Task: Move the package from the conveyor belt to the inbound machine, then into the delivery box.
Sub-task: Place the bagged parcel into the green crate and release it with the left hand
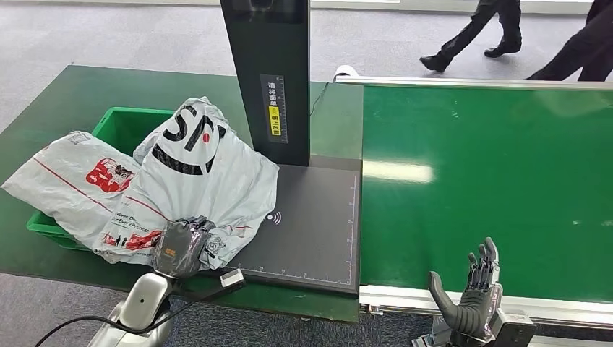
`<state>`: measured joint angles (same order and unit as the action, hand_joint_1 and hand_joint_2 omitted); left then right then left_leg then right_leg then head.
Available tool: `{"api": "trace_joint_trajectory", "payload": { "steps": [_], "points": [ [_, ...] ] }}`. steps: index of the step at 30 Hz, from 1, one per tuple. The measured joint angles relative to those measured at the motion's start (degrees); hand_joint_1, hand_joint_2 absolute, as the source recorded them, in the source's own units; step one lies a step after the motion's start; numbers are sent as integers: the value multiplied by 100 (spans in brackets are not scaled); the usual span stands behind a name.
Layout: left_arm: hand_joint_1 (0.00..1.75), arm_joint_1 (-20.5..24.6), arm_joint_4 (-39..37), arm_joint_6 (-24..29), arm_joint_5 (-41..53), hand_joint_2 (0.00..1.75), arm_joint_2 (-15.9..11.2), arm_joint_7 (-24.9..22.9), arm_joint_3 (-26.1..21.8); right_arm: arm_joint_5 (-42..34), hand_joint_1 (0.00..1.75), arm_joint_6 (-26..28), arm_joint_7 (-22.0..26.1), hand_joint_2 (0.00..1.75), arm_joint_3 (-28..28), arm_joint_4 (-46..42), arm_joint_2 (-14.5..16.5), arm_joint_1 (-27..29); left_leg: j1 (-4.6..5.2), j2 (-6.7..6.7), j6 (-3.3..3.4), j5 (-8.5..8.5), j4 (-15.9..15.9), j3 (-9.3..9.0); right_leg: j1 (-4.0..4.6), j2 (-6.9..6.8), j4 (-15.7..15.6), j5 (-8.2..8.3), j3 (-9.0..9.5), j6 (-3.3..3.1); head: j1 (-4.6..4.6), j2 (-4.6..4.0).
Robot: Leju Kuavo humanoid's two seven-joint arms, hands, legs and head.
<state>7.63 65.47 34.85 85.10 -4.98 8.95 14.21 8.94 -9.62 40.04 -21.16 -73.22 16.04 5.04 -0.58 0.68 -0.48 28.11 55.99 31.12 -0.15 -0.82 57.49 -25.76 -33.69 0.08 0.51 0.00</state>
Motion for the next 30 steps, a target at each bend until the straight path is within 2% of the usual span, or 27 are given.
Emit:
{"api": "trace_joint_trajectory", "payload": {
  "steps": [2,4,8,12,16,19,25,30],
  "points": [
    [175,-27,166,72,-467,175,32,439,-70,-23,0,16,0,175,0,0,0,3,0,-1,0,0,0,1,0,0,0,0,-1,0,-1,0],
    [175,-30,420,150,-650,175,44,653,-120,-42,0,20,0,175,1,0,0,5,0,-1,0,0,0,2,0,0,0,0,-2,0,-1,0],
    [175,177,1051,374,-198,175,15,548,-289,-80,0,30,0,175,19,2,0,-7,-1,-2,0,-3,0,4,1,-1,0,2,-2,0,-1,0],
    [175,880,1573,331,-18,175,-194,453,-582,-154,0,63,-1,175,82,3,0,-61,-4,-3,-4,-13,0,4,5,-2,1,8,-2,-7,-1,0],
    [175,1856,1809,-3,-201,175,-506,505,-832,-247,0,81,-1,175,141,14,-1,-132,-9,-1,-9,-21,0,5,12,-2,3,14,-1,-15,-2,0],
    [175,2429,1854,-217,-230,175,-746,500,-1009,-291,0,76,-1,175,204,25,-4,-154,-11,2,-9,-22,0,4,13,1,3,14,-3,-15,0,0],
    [175,3253,1708,-434,-125,175,-1262,425,-1390,-322,0,46,0,175,297,91,-14,-239,-13,2,-10,-22,0,15,16,2,4,14,-16,-16,-1,0],
    [175,3886,1156,-570,-84,175,-1530,429,-1646,-355,0,33,-1,175,360,131,-31,-284,-13,1,-10,-22,0,18,17,2,4,14,-20,-16,-2,0]
  ]
}}
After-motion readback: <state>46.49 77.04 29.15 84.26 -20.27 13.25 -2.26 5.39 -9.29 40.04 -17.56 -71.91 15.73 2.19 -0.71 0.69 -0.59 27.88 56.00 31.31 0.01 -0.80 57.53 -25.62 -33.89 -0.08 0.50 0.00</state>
